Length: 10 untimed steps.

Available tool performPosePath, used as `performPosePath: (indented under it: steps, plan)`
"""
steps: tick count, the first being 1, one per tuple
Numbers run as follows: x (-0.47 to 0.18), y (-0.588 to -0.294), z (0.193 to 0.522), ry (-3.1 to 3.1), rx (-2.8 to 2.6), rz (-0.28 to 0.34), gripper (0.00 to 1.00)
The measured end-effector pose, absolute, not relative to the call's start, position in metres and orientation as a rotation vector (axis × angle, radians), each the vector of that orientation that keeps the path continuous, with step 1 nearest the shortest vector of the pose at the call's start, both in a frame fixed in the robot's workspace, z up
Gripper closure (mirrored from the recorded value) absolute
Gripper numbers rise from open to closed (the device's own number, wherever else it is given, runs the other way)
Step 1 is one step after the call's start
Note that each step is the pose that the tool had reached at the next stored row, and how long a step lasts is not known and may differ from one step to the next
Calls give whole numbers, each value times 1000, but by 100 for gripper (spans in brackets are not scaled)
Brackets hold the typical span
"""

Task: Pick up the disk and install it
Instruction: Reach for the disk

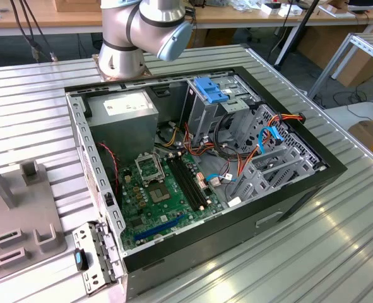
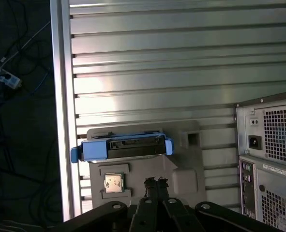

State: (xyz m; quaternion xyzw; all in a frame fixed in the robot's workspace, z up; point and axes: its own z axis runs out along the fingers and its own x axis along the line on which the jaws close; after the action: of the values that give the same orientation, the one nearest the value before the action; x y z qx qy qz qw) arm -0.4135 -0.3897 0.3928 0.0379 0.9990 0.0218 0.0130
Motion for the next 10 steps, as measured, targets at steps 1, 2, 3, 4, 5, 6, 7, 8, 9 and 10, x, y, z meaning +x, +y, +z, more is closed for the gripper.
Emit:
performPosePath:
  steps: [1,2,3,4,5,6,7,8,9,10]
  plan:
    - [-413,-390,393,3113,118,68,89]
    - [-414,-390,393,3113,118,68,89]
    - [-414,-390,393,3112,118,68,89]
    - [-414,-390,393,3112,118,68,89]
    - [-414,-389,393,3112,118,68,89]
    - [-414,-387,393,3113,118,68,89]
    - [-414,-386,393,3113,118,68,89]
    - [-414,-383,393,3113,118,68,89]
    - [-414,-382,393,3112,118,68,89]
    - [-414,-381,393,3112,118,68,89]
